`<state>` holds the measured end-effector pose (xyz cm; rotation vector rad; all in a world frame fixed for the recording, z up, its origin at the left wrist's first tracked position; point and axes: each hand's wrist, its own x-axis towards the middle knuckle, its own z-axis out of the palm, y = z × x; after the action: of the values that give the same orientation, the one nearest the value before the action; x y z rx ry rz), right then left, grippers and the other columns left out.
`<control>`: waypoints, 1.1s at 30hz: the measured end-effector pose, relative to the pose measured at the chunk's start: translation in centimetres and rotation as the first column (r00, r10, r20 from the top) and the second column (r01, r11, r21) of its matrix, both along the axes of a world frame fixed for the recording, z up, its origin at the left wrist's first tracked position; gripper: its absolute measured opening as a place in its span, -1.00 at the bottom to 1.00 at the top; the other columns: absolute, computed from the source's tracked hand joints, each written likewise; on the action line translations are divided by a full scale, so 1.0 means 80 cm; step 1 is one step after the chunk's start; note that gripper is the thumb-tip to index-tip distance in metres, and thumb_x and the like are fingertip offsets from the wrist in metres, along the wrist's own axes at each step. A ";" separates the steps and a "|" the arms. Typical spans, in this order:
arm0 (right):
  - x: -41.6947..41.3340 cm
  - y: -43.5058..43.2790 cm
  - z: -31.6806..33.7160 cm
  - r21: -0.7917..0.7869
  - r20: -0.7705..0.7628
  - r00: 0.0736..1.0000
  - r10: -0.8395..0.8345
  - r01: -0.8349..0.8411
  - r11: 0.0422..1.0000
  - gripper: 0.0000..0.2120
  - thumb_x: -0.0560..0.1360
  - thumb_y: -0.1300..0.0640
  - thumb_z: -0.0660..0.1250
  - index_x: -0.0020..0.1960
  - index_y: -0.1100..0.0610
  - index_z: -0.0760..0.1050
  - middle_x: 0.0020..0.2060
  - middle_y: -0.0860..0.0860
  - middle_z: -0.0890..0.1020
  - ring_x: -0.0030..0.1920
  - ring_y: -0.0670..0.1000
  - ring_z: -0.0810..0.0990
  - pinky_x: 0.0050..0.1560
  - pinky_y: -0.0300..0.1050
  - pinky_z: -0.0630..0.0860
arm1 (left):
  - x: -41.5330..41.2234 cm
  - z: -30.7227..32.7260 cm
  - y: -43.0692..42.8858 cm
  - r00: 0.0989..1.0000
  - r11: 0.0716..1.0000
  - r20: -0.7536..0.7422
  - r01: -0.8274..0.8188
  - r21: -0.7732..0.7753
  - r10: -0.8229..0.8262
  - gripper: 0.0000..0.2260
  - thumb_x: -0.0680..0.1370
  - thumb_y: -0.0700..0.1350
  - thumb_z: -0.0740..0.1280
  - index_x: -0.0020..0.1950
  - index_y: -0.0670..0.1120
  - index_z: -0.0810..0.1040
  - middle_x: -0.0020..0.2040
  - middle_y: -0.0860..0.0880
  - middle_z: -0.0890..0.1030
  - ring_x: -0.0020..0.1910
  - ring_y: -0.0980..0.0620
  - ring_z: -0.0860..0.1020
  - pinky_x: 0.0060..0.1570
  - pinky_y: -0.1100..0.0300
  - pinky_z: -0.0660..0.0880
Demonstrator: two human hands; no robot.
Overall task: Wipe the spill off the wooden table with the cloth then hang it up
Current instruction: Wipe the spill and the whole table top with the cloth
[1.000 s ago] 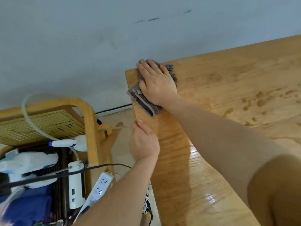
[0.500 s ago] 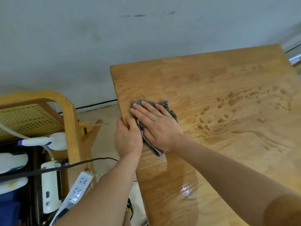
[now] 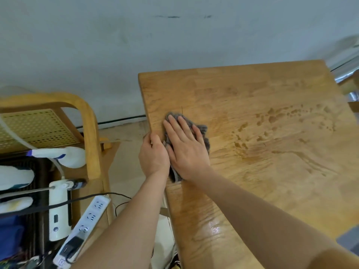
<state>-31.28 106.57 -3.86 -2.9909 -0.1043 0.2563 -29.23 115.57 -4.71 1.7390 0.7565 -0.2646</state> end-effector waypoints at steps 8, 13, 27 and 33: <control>-0.038 -0.026 0.003 0.059 -0.036 0.979 0.202 -0.200 0.978 -0.44 0.63 -0.04 -0.02 0.59 0.04 -0.01 0.58 -0.07 0.02 0.57 -0.08 -0.12 0.55 0.05 -0.05 | -0.047 0.016 -0.008 0.996 0.988 -0.016 0.085 -0.131 -0.088 -0.68 0.62 0.13 0.06 0.30 0.13 0.43 0.02 0.17 0.49 -0.02 0.09 0.45 -0.01 0.15 0.32; -0.030 -0.028 0.000 0.120 -0.011 0.979 0.203 -0.200 0.972 -0.43 0.64 -0.07 -0.03 0.59 0.08 0.00 0.58 -0.04 0.04 0.57 -0.05 -0.10 0.55 0.02 -0.09 | -0.038 0.017 -0.018 0.993 0.992 -0.103 0.075 0.100 -0.065 -0.64 0.60 0.07 0.01 0.28 -0.02 0.43 0.14 -0.08 0.57 0.06 -0.14 0.50 -0.06 0.07 0.34; 0.150 -0.119 -0.006 0.072 0.068 0.974 0.216 -0.220 0.973 -0.36 0.61 -0.20 -0.06 0.59 0.07 -0.01 0.58 -0.03 0.05 0.57 -0.02 -0.04 0.54 0.05 -0.09 | -0.039 0.020 -0.060 0.994 0.799 -0.087 0.110 0.591 -0.073 -0.53 0.64 0.09 -0.06 0.46 -0.12 0.22 0.22 -0.17 0.53 0.10 -0.21 0.53 -0.12 0.04 0.37; 0.216 -0.138 -0.011 0.066 0.085 0.992 -0.090 0.085 0.994 -0.35 0.60 -0.16 -0.07 0.59 0.16 0.00 0.58 0.07 0.07 0.57 0.07 -0.03 0.53 0.15 -0.06 | -0.038 0.014 -0.063 0.988 0.737 -0.133 0.143 0.661 -0.073 -0.56 0.64 0.08 -0.08 0.41 -0.12 0.24 0.18 -0.14 0.54 -0.02 -0.17 0.56 -0.28 0.12 0.26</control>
<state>-14.02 95.56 -4.75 -2.9351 0.0100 0.1101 -32.24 110.56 -3.57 2.4821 0.8894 -0.1621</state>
